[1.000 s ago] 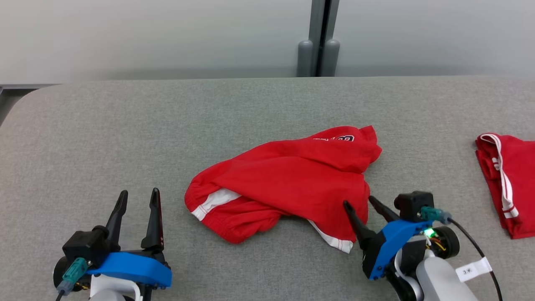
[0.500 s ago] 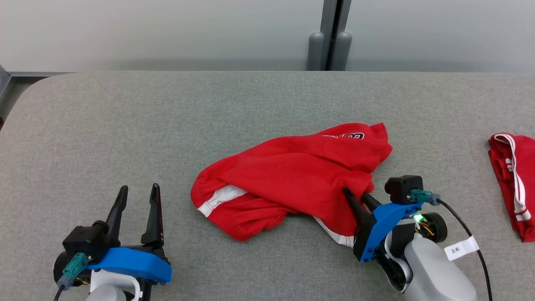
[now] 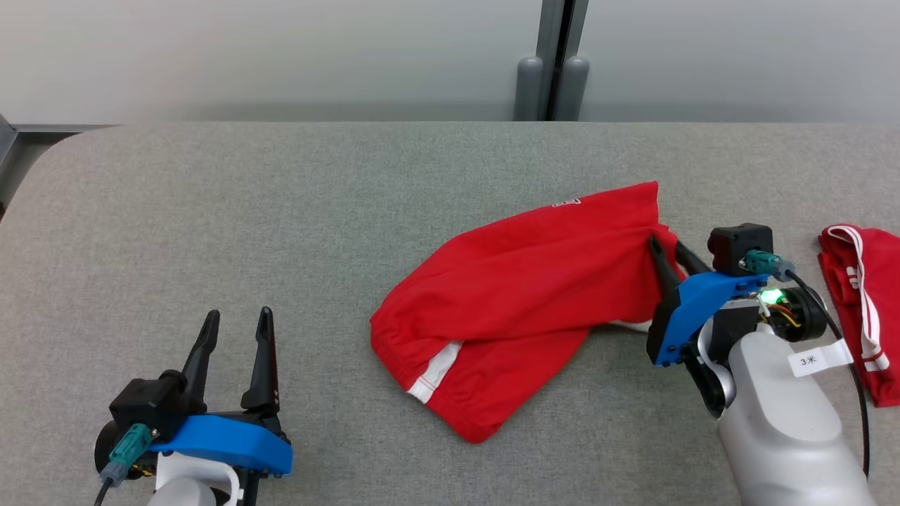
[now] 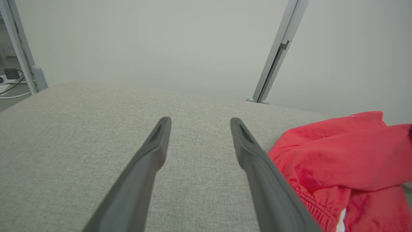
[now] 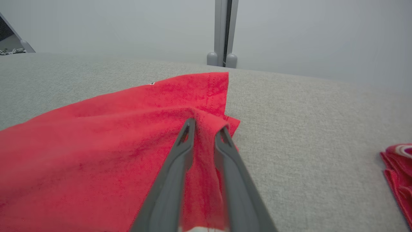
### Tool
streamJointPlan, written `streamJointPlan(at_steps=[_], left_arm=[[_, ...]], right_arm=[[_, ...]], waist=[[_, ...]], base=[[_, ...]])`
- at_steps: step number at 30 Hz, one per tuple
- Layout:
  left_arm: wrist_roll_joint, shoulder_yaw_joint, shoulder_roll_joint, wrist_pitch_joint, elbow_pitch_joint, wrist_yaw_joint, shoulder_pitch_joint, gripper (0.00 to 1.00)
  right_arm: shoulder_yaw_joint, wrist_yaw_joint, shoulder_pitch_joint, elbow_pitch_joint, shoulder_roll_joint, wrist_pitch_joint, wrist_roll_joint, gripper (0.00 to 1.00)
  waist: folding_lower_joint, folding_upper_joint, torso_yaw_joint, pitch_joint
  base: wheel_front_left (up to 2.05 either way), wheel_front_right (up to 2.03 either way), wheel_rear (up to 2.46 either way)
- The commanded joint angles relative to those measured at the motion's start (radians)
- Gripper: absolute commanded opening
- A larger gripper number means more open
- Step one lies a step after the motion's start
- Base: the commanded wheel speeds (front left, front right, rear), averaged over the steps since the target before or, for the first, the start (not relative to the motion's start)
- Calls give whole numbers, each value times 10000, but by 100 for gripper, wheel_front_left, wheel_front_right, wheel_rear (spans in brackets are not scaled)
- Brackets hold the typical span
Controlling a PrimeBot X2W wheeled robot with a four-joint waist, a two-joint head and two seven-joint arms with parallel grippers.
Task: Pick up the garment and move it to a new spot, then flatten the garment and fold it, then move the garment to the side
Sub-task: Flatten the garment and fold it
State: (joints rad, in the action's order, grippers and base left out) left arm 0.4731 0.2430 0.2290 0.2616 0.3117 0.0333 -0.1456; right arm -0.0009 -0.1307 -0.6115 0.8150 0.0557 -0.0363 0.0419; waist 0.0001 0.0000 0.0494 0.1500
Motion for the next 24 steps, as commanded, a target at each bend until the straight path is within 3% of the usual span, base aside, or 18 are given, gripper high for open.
streamJointPlan(at_steps=[1,7,15,24], left_arm=[[-62,-27,-11,42,37,29,-47,100],[-88,-123,-84,42,125,53,214,100],[-182,-291,-213,42,147,39,617,100],[-276,-537,-328,42,81,68,1069,100]], right_arm=[[-82,-5,-81,-69,48,-62,-126,100],[-346,-5,616,-673,130,-467,-263,100],[-302,-5,2314,-2840,253,-1441,18,100],[-471,-3,4708,-5759,49,-904,304,100]], waist=[[-1,0,-8,-62],[-1,0,-138,-368],[-1,0,-505,-838],[-1,0,-813,-1177]], base=[[0,0,0],[0,0,0],[0,0,0],[0,0,0]])
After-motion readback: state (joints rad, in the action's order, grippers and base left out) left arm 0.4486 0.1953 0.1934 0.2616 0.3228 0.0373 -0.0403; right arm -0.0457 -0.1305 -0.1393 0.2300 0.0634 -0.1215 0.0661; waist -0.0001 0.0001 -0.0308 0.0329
